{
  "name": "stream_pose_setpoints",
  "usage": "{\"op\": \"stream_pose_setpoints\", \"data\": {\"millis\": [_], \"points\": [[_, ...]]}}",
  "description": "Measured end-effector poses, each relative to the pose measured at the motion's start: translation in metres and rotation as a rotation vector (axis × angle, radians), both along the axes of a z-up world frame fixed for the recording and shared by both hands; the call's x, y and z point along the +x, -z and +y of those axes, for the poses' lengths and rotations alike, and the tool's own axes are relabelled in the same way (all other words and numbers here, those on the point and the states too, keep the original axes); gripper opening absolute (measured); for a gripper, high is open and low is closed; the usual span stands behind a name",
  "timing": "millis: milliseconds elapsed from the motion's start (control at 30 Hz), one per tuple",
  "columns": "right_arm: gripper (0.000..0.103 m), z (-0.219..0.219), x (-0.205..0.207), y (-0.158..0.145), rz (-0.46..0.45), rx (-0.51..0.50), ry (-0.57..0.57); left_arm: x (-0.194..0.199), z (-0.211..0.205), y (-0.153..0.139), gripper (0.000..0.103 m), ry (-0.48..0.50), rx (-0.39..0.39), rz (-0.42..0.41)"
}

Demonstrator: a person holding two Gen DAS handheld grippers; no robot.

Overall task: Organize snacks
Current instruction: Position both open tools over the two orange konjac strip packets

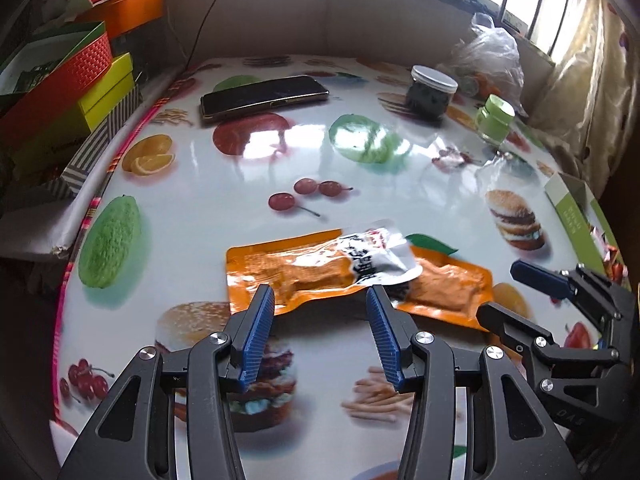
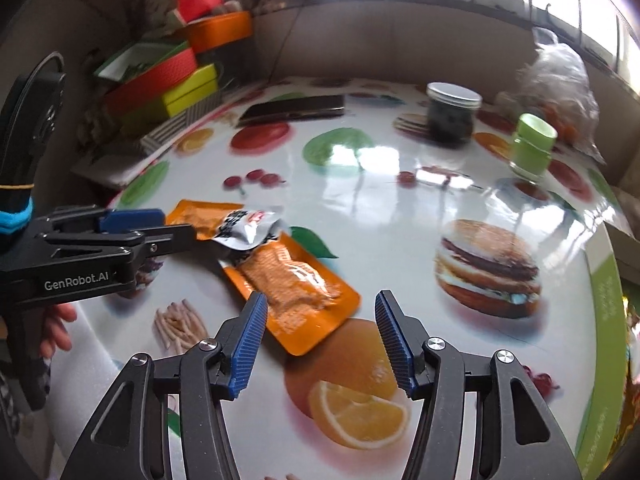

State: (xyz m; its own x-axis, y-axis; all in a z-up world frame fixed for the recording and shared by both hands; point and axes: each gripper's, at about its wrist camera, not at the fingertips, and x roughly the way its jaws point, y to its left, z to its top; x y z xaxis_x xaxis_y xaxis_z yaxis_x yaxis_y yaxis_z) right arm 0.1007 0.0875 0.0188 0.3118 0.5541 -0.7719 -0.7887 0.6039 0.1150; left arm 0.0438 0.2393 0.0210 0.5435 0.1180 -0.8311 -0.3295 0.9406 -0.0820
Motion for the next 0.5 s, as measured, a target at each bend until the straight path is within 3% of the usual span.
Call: {"op": "stream_pose_setpoints", "data": {"millis": [267,400,500], "points": [[0.058,0.027,-0.006,0.012,-0.044,-0.093,-0.122,0.005,0.003,0.009,0.049,0.096,0.071,0.050],[0.061,0.035,-0.005,0.013,-0.080,-0.124,-0.144,0.011,0.007,0.011,0.049,0.116,0.096,0.064],[0.068,0.035,0.004,0.015,-0.043,-0.121,-0.112,0.015,0.008,0.011,0.050,0.124,0.111,0.067]]}}
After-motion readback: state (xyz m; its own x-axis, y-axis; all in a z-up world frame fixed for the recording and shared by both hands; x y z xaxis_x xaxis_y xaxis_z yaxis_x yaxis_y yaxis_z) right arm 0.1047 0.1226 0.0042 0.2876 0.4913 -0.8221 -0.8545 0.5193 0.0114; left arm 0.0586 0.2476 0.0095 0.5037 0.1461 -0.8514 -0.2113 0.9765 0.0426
